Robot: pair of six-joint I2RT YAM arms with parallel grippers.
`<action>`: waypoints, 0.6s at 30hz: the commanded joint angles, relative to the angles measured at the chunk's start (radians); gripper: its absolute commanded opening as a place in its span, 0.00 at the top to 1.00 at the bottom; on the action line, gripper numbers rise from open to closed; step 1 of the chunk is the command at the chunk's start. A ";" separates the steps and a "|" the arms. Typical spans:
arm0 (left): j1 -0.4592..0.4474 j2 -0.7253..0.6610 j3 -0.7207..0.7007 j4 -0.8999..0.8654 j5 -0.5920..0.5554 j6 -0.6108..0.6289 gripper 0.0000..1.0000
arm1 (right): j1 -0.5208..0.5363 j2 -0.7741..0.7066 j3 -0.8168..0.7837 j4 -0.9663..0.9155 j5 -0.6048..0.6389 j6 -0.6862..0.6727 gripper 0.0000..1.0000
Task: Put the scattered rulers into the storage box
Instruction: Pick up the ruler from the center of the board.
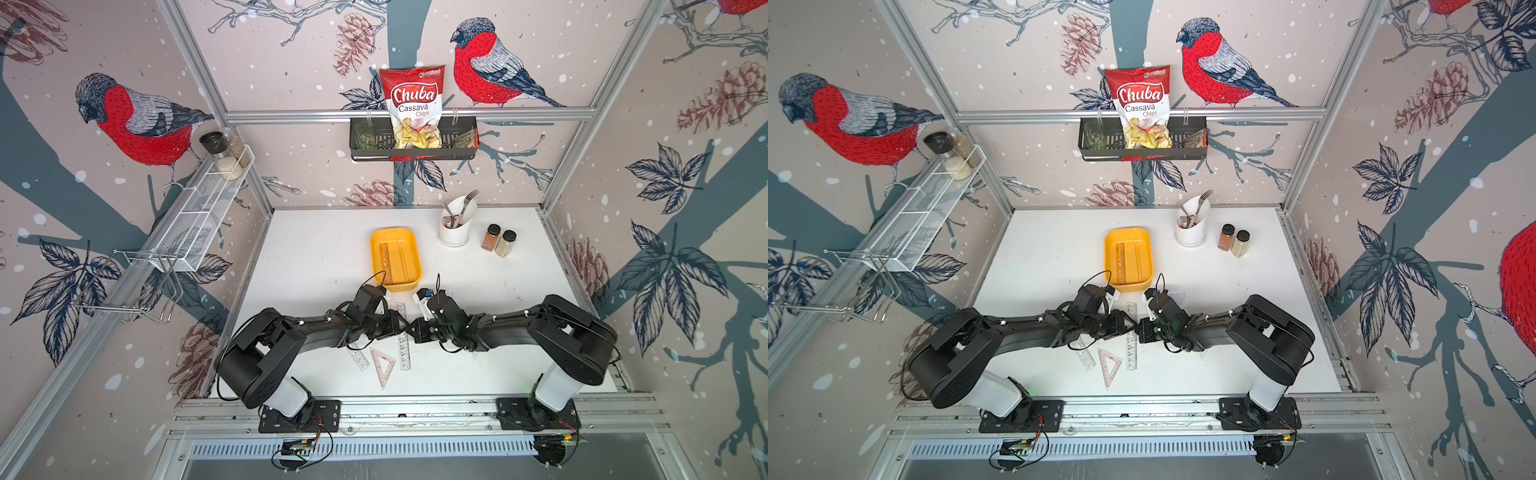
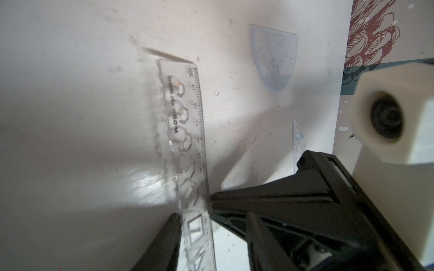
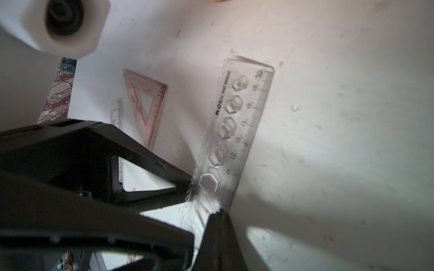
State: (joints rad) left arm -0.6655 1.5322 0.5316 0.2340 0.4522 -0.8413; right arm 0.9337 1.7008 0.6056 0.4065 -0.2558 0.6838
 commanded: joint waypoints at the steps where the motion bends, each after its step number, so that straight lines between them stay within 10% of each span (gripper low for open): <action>1: -0.003 0.014 -0.003 -0.058 -0.025 -0.012 0.51 | -0.005 0.016 0.000 -0.037 -0.002 -0.010 0.98; 18: -0.006 0.031 -0.005 -0.034 -0.016 -0.019 0.84 | -0.022 -0.028 0.006 -0.076 0.005 -0.030 0.88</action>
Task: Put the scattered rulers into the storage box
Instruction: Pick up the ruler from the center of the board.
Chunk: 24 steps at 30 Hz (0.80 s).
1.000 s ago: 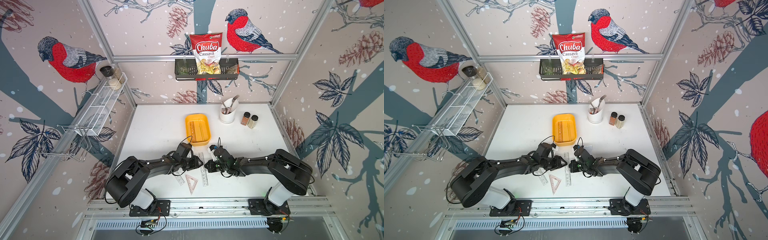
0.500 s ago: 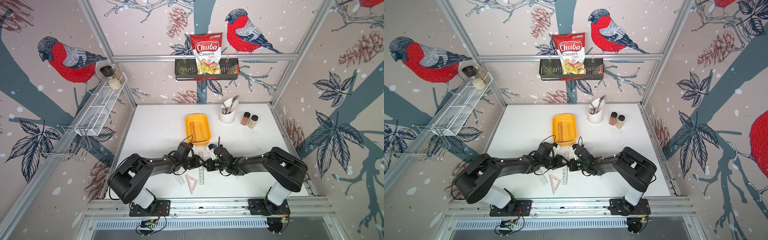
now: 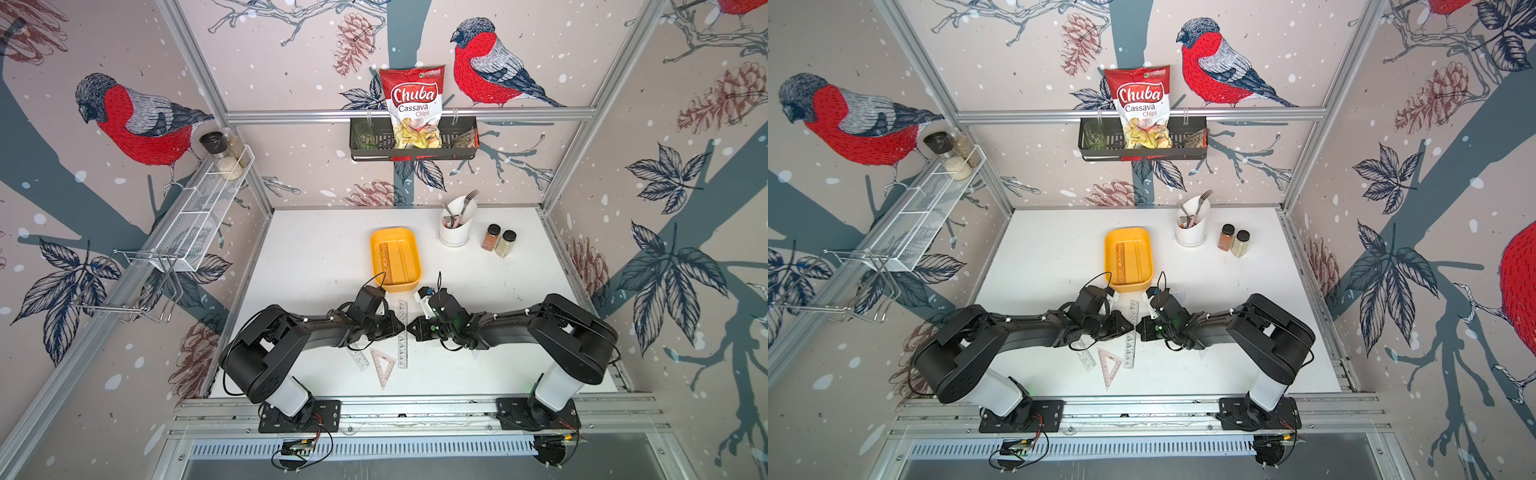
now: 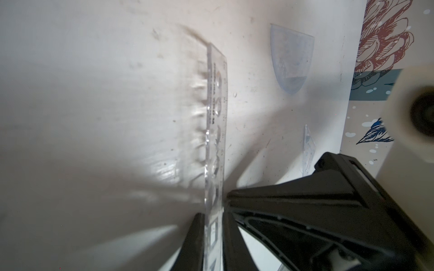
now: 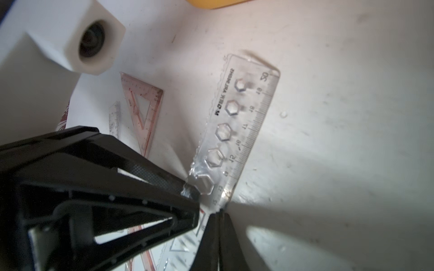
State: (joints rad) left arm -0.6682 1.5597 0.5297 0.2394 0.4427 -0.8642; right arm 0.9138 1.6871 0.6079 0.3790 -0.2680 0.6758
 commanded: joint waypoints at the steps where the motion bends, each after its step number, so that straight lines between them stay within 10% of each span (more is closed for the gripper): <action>1: -0.004 0.003 -0.004 -0.034 -0.001 0.004 0.85 | -0.003 -0.024 0.007 -0.058 0.017 -0.026 0.87; 12: 0.004 -0.041 0.062 -0.043 0.050 0.004 1.00 | -0.072 -0.248 -0.030 -0.111 -0.101 -0.014 0.73; 24: 0.174 -0.103 0.204 0.115 0.267 -0.136 1.00 | -0.270 -0.296 -0.110 0.343 -0.547 0.297 0.42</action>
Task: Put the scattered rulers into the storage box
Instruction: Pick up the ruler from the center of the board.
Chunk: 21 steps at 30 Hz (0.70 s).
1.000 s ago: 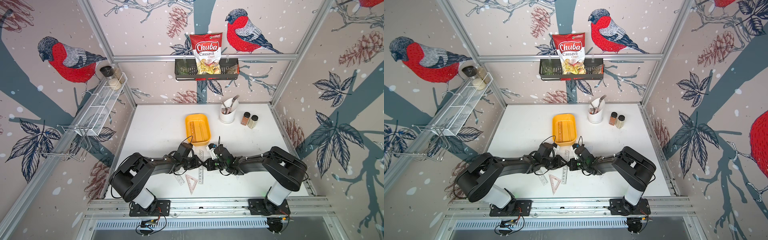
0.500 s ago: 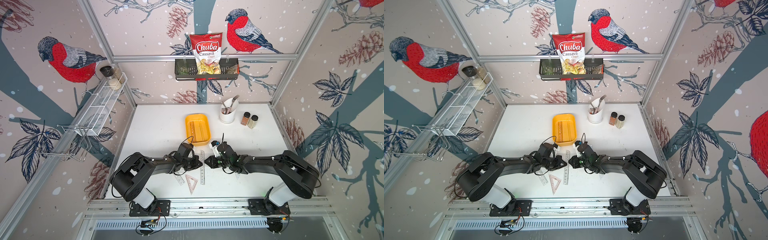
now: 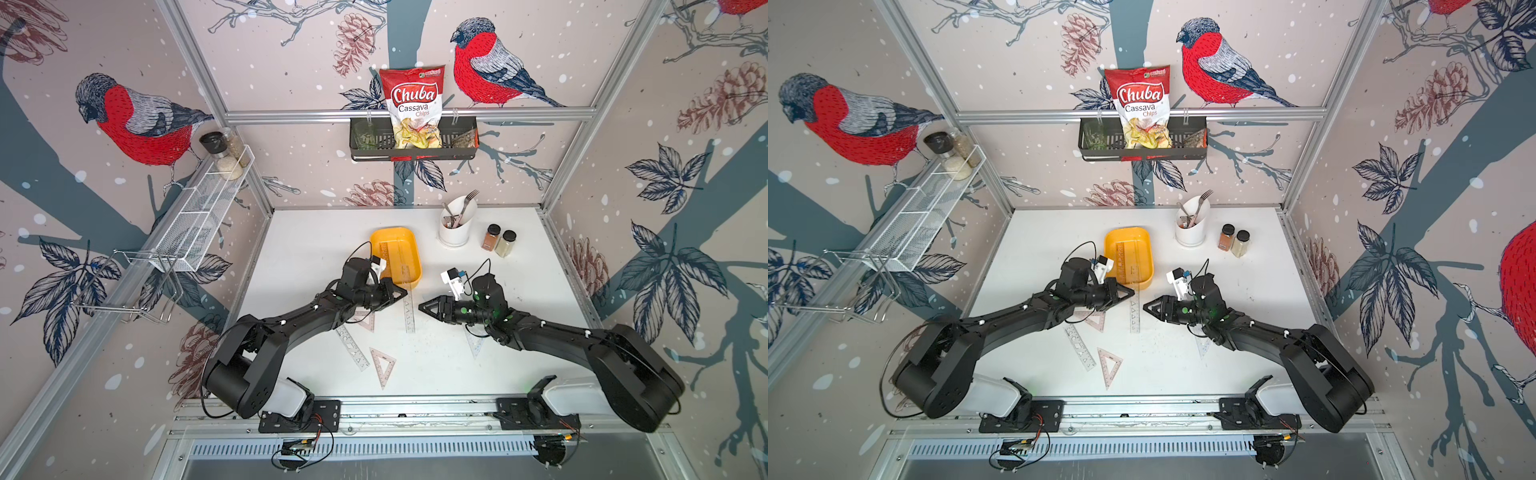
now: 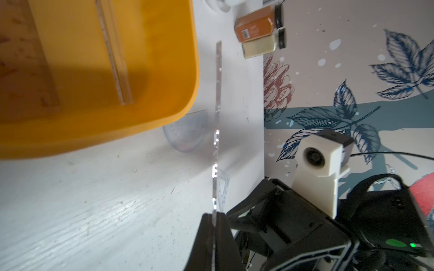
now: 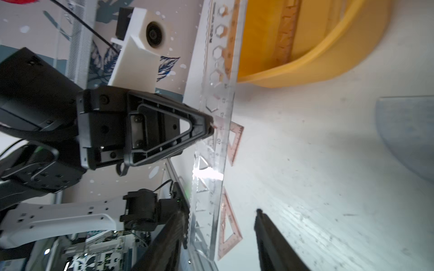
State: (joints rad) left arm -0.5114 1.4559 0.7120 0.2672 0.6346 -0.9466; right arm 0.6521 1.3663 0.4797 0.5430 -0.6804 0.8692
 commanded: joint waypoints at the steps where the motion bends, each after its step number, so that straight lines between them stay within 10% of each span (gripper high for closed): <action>1: 0.024 0.006 0.026 0.112 0.088 -0.070 1.00 | -0.008 0.046 0.034 0.205 -0.151 0.122 0.41; 21: 0.105 0.036 0.057 0.182 0.154 -0.101 1.00 | -0.040 0.238 0.211 0.234 -0.214 0.148 0.95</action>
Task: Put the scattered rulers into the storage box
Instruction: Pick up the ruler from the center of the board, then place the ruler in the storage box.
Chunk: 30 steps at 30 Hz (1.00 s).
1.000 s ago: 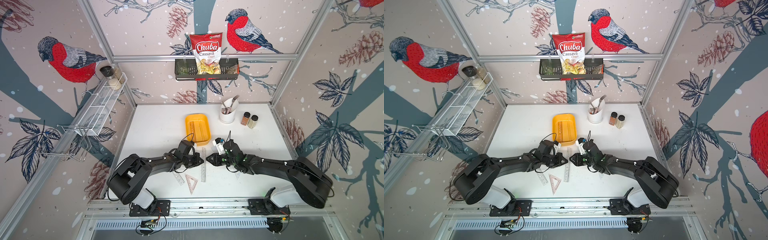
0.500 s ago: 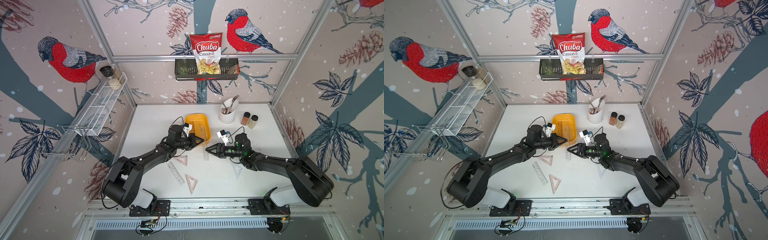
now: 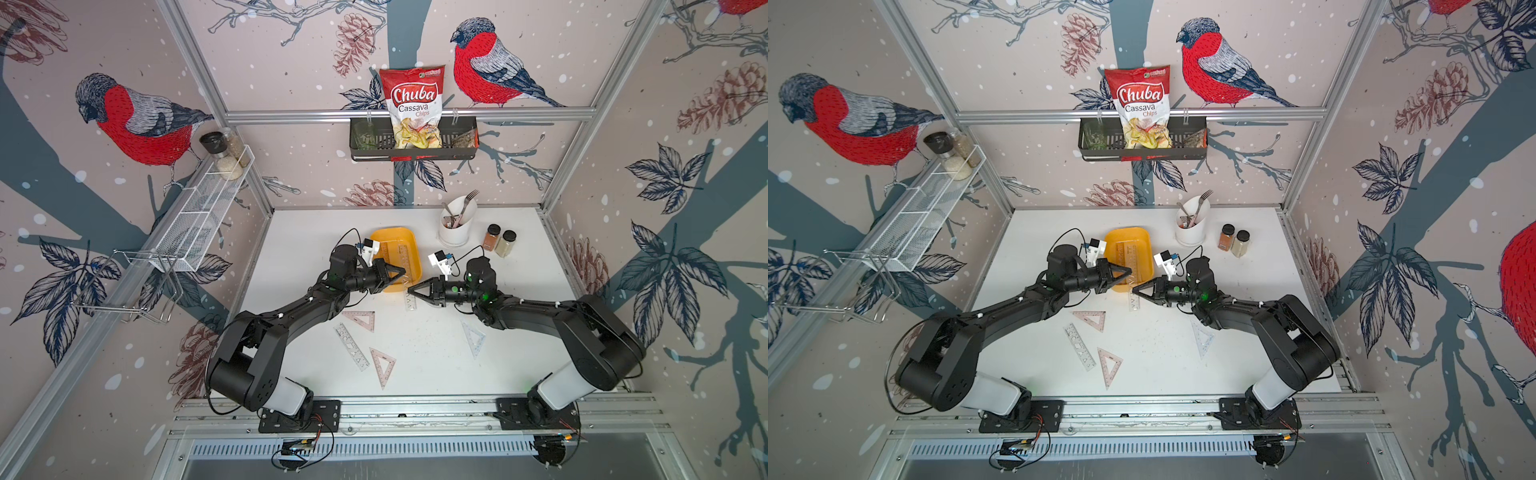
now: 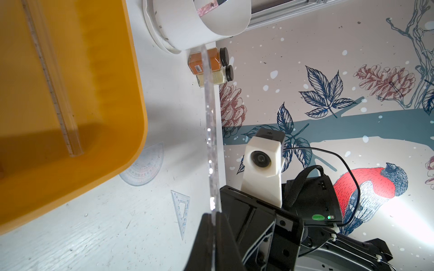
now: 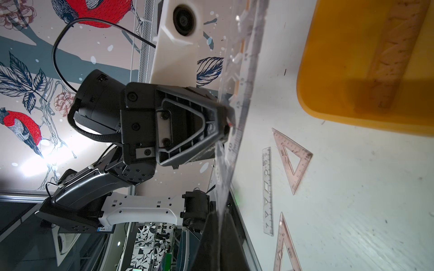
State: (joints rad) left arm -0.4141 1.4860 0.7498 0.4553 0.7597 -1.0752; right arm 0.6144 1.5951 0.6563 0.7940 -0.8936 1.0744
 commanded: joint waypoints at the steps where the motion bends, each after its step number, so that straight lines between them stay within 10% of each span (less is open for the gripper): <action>1: 0.022 0.009 0.040 -0.047 0.024 0.060 0.94 | -0.005 0.019 0.064 -0.095 0.018 -0.107 0.95; 4: 0.077 0.016 0.125 -0.244 -0.022 0.197 0.59 | -0.018 0.093 0.191 -0.306 0.064 -0.242 0.96; 7: 0.139 0.030 0.227 -0.414 -0.097 0.315 0.45 | -0.035 0.209 0.355 -0.462 0.095 -0.328 0.97; 16: 0.192 0.129 0.345 -0.555 -0.226 0.434 0.43 | -0.035 0.491 0.774 -0.816 0.193 -0.462 0.92; 30: 0.197 0.160 0.309 -0.527 -0.208 0.429 0.42 | 0.000 0.610 0.934 -0.949 0.225 -0.460 0.88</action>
State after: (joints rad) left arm -0.2222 1.6459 1.0637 -0.0860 0.5434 -0.6548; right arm 0.6106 2.1944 1.5719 -0.1234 -0.6868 0.6277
